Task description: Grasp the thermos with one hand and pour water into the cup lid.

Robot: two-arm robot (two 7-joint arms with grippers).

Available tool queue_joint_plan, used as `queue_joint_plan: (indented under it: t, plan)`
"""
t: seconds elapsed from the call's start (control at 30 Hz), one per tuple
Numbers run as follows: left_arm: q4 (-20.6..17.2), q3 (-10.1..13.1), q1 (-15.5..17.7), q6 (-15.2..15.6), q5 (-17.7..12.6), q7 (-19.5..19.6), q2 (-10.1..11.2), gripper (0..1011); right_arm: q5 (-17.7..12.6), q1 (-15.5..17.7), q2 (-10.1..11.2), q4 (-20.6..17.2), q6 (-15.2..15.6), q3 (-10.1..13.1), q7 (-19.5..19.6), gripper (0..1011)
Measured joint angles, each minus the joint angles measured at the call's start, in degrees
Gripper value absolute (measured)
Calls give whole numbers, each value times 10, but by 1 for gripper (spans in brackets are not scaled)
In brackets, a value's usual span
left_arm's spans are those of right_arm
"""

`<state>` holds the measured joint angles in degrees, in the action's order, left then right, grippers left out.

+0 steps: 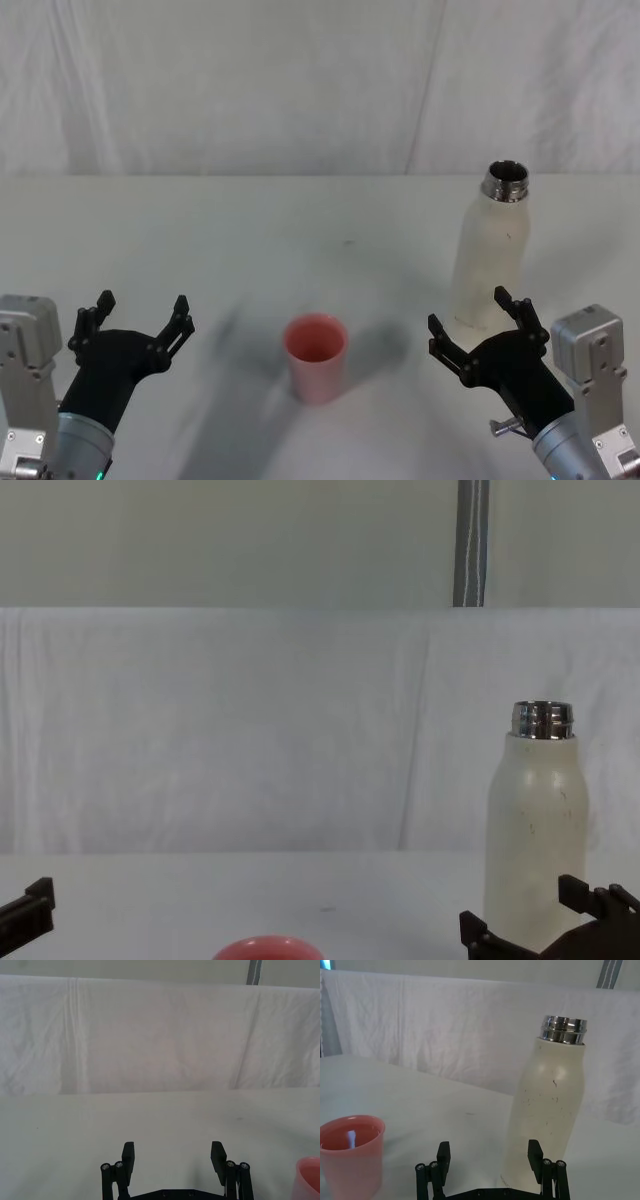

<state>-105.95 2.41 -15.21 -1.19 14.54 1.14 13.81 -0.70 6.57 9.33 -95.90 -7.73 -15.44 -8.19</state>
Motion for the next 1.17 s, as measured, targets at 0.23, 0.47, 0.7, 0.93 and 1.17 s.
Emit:
queue_joint_plan:
  t: [0.23, 0.47, 0.7, 0.93, 1.17]
  plan:
    - [0, 0, 0, 0, 0, 0, 0, 1001, -1, -1, 1, 0, 0, -1, 0, 1001]
    - [0, 0, 0, 0, 0, 0, 0, 1001, -3, -1, 2, 0, 0, -1, -1, 1001]
    - [0, 0, 0, 0, 0, 0, 0, 1001, -4, -2, 2, 0, 0, -1, -2, 1001]
    - [0, 0, 0, 0, 0, 0, 0, 1001, -4, -2, 2, 0, -1, -2, -2, 1001]
    - [0, 0, 0, 0, 0, 0, 0, 1001, -5, -2, 3, 1, -1, -2, -3, 1001]
